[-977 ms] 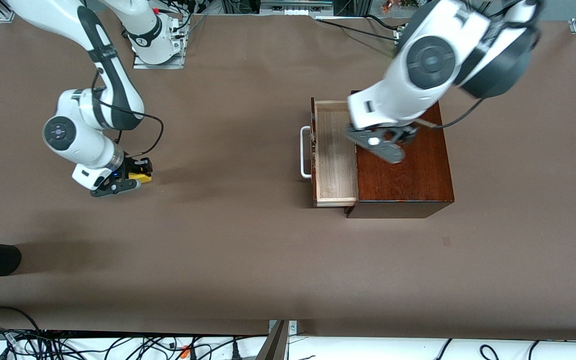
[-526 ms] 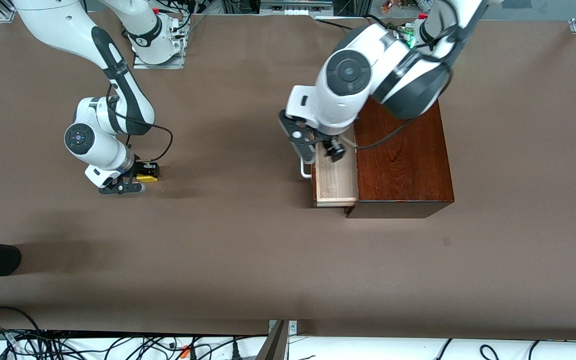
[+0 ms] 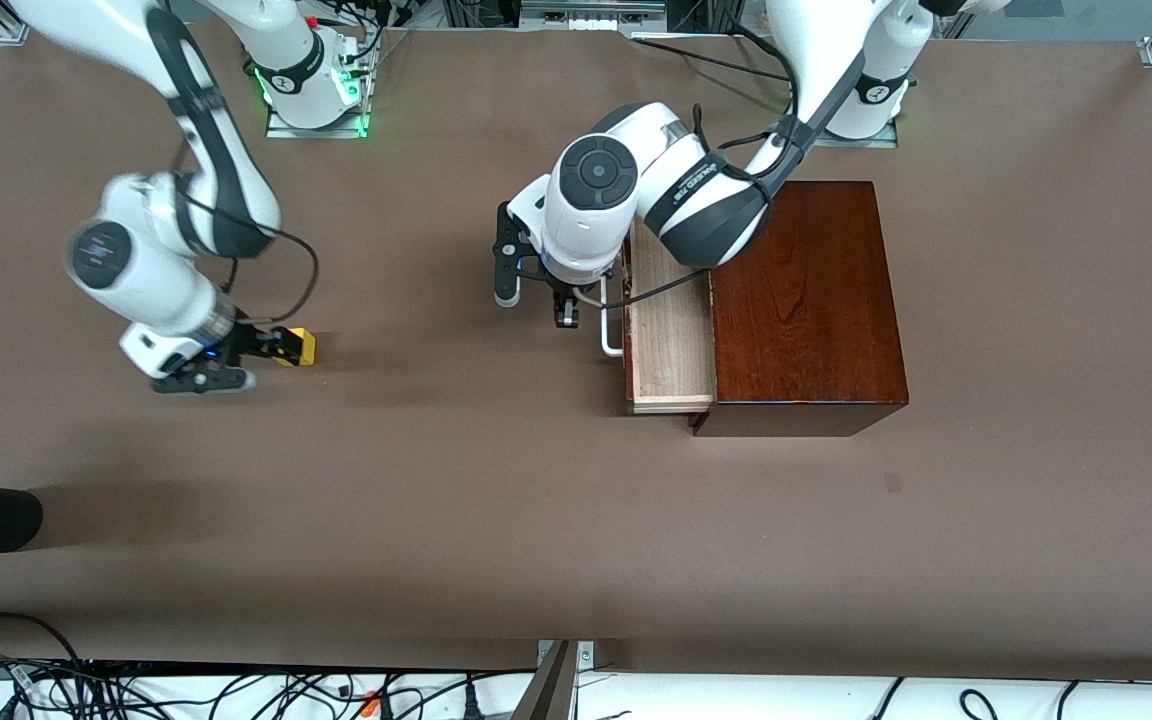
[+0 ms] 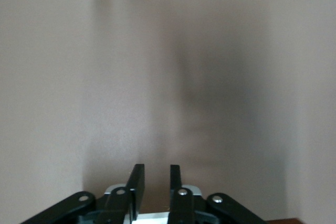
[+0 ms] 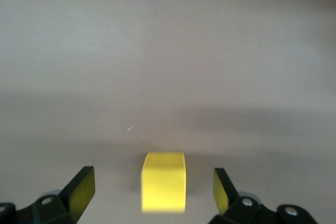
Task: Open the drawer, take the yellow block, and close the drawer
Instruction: 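Carry the cube with the right gripper while the left gripper reaches the drawer, then push the drawer shut with the left gripper while the right gripper withdraws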
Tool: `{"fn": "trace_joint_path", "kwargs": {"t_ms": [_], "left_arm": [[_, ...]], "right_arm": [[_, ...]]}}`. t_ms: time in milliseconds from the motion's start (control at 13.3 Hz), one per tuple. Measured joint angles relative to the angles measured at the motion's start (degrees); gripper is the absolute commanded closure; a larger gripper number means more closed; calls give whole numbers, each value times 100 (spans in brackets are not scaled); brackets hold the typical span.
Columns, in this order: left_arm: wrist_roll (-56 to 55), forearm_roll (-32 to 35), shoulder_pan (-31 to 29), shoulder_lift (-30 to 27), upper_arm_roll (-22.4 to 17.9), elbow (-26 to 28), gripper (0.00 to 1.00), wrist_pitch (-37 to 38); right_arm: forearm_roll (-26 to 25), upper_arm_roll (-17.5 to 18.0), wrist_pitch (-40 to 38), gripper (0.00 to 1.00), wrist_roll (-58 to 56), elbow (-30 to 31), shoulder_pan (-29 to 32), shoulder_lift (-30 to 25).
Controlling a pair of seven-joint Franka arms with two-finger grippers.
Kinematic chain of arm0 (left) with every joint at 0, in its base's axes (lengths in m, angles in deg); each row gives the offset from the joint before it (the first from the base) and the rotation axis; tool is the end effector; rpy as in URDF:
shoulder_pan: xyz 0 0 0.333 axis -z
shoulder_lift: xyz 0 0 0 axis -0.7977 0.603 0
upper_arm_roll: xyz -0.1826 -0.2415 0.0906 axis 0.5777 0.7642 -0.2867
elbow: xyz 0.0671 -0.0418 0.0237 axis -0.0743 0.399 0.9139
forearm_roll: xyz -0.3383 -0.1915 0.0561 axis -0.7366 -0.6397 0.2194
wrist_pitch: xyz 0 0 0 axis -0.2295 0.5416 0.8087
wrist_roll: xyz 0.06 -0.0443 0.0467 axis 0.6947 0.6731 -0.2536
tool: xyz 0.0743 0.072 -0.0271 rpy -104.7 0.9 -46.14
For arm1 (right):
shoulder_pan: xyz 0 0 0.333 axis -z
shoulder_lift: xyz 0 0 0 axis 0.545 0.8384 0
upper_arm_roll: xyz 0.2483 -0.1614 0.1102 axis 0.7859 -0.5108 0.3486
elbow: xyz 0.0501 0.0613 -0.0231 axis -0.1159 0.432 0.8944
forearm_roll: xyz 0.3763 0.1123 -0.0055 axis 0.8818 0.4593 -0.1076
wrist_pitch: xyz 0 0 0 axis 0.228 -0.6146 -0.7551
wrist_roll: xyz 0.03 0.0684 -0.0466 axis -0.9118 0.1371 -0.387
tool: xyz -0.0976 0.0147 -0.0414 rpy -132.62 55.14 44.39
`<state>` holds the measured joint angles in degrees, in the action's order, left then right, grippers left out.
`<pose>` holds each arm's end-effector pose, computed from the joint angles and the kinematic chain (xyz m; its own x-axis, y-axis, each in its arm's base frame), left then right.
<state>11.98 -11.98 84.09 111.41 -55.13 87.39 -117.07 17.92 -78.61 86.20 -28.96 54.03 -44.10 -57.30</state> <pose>0.5233 -0.5134 0.3642 -0.0232 -0.9907 0.1342 -0.9952 0.0356 0.0912 0.5766 0.0536 0.3261 0.9973 0.0728 0.0083 0.0729 -0.9971 -0.0199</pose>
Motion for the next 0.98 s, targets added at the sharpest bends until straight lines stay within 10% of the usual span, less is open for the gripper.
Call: {"fn": "trace_joint_path", "kwargs": {"t_ms": [451, 977], "left_arm": [[235, 58, -5, 124, -65, 433, 86, 118], [240, 424, -90, 148, -78, 445, 100, 155]], "right_arm": [[-2, -1, -3208, 0, -2, -1899, 6, -907], [-42, -1, -3888, 0, -9, -2701, 17, -811]]}}
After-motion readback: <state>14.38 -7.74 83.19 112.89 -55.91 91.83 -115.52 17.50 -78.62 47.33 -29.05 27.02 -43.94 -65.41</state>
